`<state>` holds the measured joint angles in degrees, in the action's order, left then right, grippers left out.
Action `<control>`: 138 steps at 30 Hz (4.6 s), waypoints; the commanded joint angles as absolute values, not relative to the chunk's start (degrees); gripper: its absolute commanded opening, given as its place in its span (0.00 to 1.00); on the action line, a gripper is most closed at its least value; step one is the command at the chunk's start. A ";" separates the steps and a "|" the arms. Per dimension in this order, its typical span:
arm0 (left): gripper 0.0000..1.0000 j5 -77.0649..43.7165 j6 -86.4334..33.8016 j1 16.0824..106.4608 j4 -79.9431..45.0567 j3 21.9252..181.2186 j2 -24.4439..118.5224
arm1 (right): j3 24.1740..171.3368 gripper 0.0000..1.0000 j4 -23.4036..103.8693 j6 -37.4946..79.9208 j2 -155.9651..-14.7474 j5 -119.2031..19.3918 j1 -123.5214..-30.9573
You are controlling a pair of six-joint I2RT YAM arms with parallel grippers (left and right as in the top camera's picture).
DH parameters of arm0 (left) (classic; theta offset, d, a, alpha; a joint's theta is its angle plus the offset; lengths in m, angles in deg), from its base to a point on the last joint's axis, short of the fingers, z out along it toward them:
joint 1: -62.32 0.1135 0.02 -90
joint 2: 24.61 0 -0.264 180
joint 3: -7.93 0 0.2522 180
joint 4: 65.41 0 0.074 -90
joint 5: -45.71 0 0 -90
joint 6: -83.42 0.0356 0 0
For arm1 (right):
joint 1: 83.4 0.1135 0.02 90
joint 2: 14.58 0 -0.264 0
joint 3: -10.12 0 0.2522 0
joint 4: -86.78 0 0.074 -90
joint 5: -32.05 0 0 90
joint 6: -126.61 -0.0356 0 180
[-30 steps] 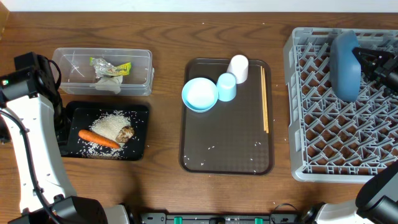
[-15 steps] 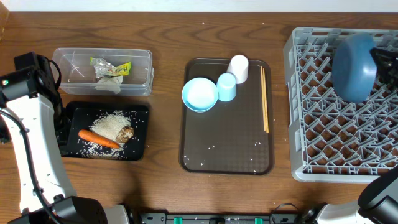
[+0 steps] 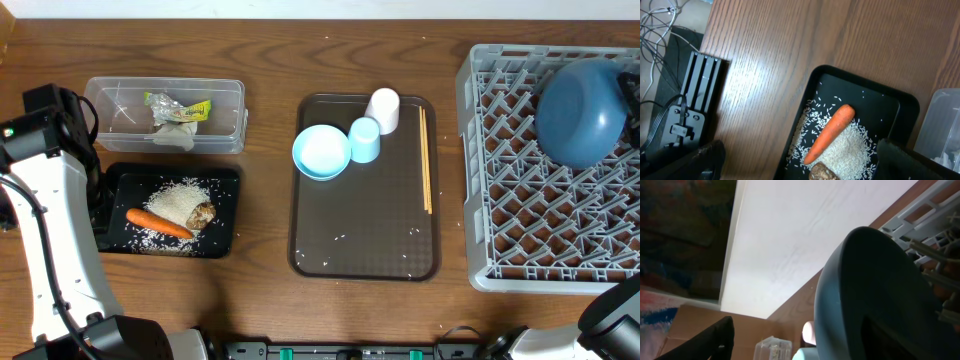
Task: Sort waste into correct bins and load items into the dishwasher rack
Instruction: 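Lower the blue plate upright into the rack's back right slots, then open the right gripper and raise it off the plate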
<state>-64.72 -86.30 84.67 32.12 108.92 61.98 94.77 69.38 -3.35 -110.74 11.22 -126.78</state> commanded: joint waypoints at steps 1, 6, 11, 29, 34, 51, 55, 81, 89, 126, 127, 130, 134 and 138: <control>0.98 -65.28 -87.02 84.91 32.49 108.81 62.24 | 95.84 0.79 69.16 -2.20 -110.79 9.80 -126.89; 0.98 -65.28 -87.05 84.91 32.49 108.81 62.24 | 95.84 0.86 65.71 2.18 -109.28 7.48 -126.43; 0.98 -65.28 -87.02 84.91 32.49 108.81 62.24 | 96.30 0.88 64.24 2.94 -103.25 1.93 -126.12; 0.98 -65.28 -87.02 84.91 32.49 108.81 62.24 | 108.96 0.49 33.12 22.85 -84.65 -41.30 -112.83; 0.98 -65.28 -87.02 84.91 32.49 108.81 62.24 | 108.94 0.03 31.54 24.71 -86.26 -55.14 -101.01; 0.98 -65.28 -87.02 84.91 32.49 108.81 62.24 | 108.94 0.01 29.53 24.69 -103.05 -78.75 -92.00; 0.98 -65.28 -87.02 84.91 32.49 108.81 62.24 | 108.94 0.01 29.10 24.64 -103.75 -78.72 -92.00; 0.98 -65.28 -87.05 84.91 32.49 108.81 62.24 | 108.83 0.01 27.15 23.38 -106.61 -82.57 -93.91; 0.98 -65.28 -87.02 84.91 32.49 108.81 62.24 | 108.87 0.01 27.17 23.40 -108.12 -84.73 -93.88; 0.98 -65.28 -87.02 84.91 32.49 108.81 62.24 | 108.85 0.01 26.34 21.61 -106.48 -82.51 -99.15; 0.98 -65.28 -87.05 84.91 32.49 108.81 62.24 | 108.85 0.01 26.30 21.61 -106.48 -82.51 -99.26; 0.98 -65.28 -87.02 84.91 32.49 108.81 62.24 | 108.85 0.01 26.04 21.15 -106.48 -82.48 -99.35; 0.98 -65.28 -87.02 84.91 32.49 108.81 62.24 | 108.85 0.01 25.56 20.78 -106.48 -80.89 -99.11; 0.98 -65.28 -87.05 84.91 32.49 108.81 62.24 | 108.85 0.01 25.32 20.80 -106.44 -79.97 -99.09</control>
